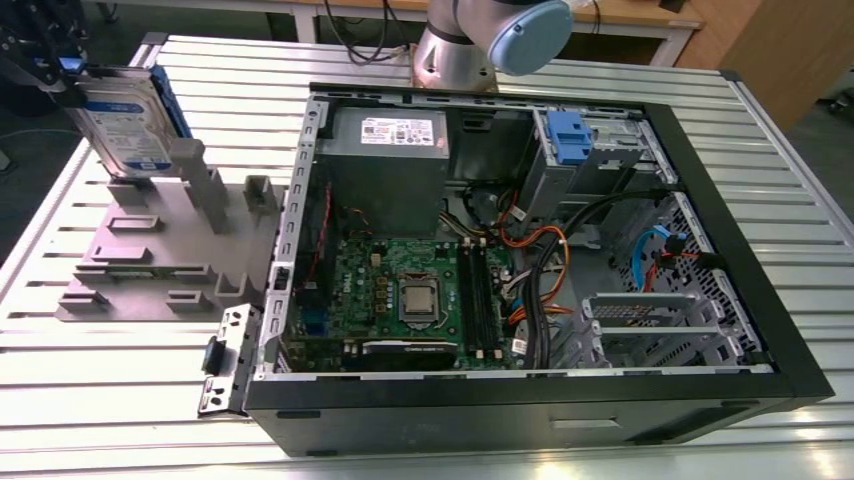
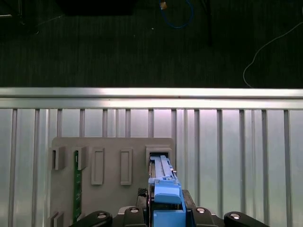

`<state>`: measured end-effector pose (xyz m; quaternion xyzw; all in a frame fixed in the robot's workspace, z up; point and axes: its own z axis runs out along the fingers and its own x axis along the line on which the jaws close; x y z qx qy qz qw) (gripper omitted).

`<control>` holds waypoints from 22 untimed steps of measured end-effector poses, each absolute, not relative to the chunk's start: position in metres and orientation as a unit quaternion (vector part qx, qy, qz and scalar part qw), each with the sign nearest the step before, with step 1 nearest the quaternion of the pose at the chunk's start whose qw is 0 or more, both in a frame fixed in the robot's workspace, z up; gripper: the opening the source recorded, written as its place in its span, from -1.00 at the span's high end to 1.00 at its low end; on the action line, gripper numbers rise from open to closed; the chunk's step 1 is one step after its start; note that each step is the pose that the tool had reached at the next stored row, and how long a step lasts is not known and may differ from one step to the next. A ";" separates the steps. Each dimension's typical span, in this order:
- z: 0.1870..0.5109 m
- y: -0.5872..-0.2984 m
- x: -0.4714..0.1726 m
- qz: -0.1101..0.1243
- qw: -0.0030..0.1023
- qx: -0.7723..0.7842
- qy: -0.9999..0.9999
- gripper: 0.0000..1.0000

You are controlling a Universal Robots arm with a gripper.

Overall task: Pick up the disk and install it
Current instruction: 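Pick up the disk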

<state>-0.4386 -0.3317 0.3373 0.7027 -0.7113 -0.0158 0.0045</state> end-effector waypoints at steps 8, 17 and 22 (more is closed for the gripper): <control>0.339 -0.332 -0.439 -0.016 0.005 0.703 -0.711 0.27; 0.341 -0.332 -0.439 -0.015 0.005 0.703 -0.711 0.27; 0.354 -0.332 -0.439 -0.015 0.005 0.703 -0.711 0.27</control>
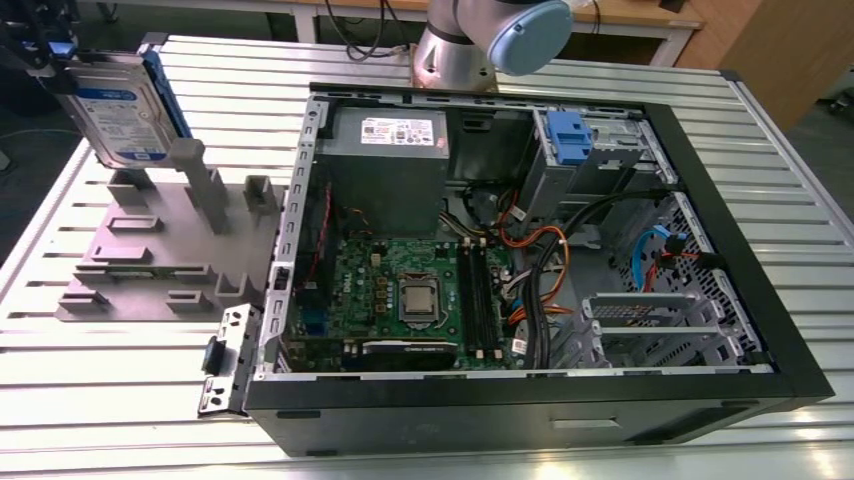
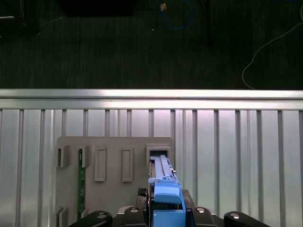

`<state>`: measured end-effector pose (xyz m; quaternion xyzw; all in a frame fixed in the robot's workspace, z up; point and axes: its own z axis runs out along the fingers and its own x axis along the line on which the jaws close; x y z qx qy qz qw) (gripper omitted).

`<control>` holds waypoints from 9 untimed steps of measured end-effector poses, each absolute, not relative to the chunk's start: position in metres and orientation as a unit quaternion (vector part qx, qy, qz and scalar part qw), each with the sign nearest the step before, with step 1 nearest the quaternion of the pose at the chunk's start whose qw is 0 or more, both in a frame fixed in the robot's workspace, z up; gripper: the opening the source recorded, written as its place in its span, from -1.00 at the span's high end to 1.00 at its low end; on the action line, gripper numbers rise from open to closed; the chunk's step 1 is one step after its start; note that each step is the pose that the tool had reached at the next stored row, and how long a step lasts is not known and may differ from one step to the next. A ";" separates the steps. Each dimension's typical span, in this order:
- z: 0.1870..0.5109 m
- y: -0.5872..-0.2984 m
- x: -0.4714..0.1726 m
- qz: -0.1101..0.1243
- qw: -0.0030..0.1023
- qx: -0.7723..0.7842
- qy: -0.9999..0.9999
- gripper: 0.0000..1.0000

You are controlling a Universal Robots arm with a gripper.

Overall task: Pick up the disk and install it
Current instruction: 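Pick up the disk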

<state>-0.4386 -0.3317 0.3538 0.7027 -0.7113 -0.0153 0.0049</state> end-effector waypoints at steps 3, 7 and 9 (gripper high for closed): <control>0.354 -0.332 -0.439 -0.015 0.005 0.703 -0.711 0.27; 0.355 -0.332 -0.439 -0.015 0.005 0.703 -0.711 0.27; 0.356 -0.332 -0.439 -0.015 0.005 0.703 -0.711 0.27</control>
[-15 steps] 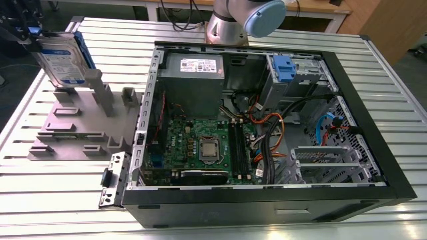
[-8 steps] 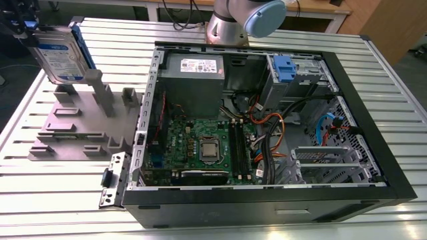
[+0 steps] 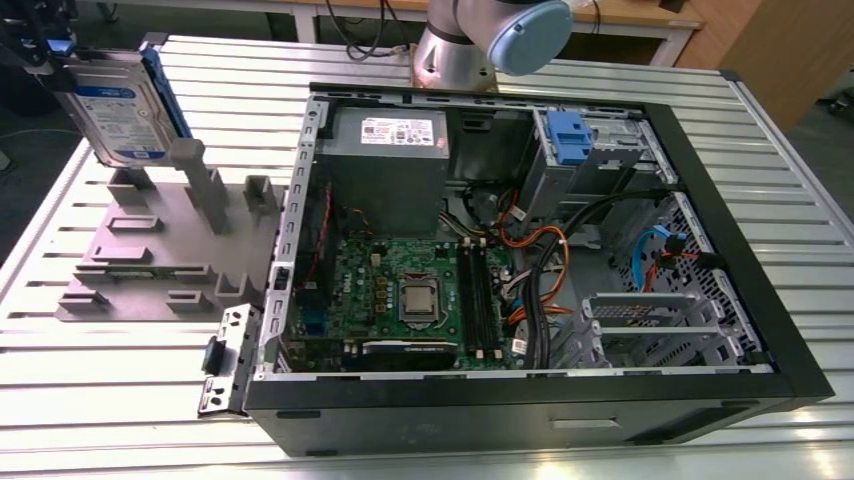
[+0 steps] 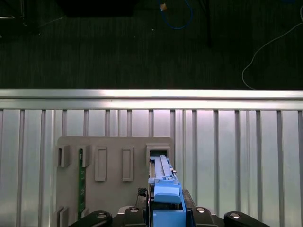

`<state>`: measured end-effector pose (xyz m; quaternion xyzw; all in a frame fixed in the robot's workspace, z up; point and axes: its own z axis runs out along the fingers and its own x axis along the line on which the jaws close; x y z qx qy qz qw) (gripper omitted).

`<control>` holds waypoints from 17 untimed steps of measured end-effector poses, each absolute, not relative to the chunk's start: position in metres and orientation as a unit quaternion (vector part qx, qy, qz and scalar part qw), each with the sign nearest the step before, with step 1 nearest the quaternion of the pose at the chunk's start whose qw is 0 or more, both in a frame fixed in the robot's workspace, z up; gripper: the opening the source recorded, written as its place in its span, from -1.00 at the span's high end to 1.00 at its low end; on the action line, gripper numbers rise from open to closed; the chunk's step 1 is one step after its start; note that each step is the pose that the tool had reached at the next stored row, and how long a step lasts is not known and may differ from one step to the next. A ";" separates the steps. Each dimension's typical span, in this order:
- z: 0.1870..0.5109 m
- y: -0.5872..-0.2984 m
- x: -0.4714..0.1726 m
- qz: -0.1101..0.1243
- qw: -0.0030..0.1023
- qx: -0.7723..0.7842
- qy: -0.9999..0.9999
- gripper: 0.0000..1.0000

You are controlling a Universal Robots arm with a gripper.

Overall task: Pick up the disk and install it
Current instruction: 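Pick up the disk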

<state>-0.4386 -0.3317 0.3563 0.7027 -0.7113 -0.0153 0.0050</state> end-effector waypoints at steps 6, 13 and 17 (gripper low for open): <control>0.358 -0.332 -0.439 -0.015 0.005 0.703 -0.711 0.27; 0.360 -0.332 -0.439 -0.015 0.005 0.703 -0.711 0.27; 0.361 -0.332 -0.439 -0.015 0.005 0.703 -0.711 0.27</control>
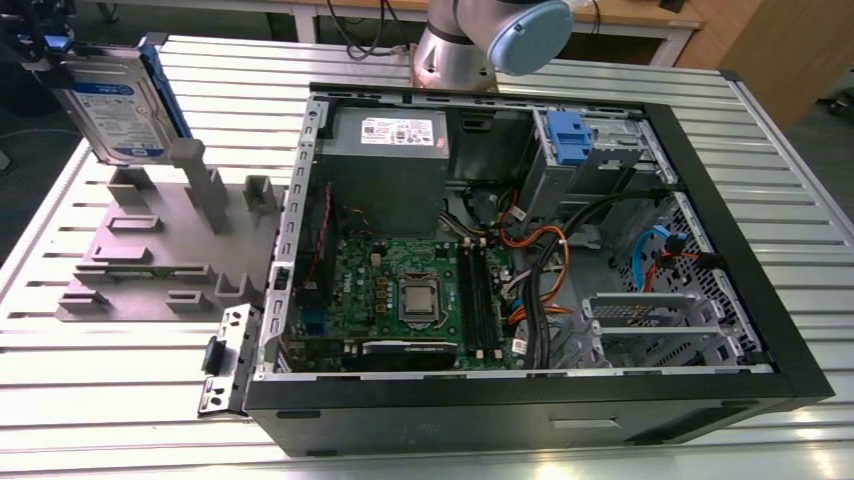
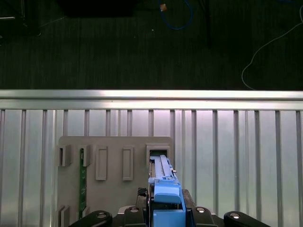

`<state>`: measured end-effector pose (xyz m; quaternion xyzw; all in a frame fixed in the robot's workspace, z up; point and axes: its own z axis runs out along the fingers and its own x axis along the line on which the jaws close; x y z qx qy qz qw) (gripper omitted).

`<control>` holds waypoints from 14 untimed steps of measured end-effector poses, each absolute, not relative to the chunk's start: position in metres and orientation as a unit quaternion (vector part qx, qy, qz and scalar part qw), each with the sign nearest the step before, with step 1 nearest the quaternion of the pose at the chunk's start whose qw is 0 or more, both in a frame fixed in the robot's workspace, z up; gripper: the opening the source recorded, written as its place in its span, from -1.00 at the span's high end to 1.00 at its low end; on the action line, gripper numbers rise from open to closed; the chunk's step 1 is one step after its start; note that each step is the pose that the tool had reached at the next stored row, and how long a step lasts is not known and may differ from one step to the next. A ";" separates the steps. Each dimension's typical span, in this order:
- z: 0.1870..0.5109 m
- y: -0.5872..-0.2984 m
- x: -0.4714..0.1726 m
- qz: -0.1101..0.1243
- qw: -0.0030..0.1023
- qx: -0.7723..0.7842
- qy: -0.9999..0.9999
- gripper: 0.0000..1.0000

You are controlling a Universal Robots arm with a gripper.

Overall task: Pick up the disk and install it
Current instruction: 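Pick up the disk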

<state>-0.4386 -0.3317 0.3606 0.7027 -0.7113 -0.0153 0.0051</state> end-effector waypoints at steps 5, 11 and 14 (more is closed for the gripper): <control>0.363 -0.332 -0.439 -0.015 0.005 0.703 -0.711 0.27; 0.366 -0.332 -0.439 -0.015 0.005 0.703 -0.711 0.27; 0.367 -0.332 -0.439 -0.015 0.005 0.703 -0.711 0.27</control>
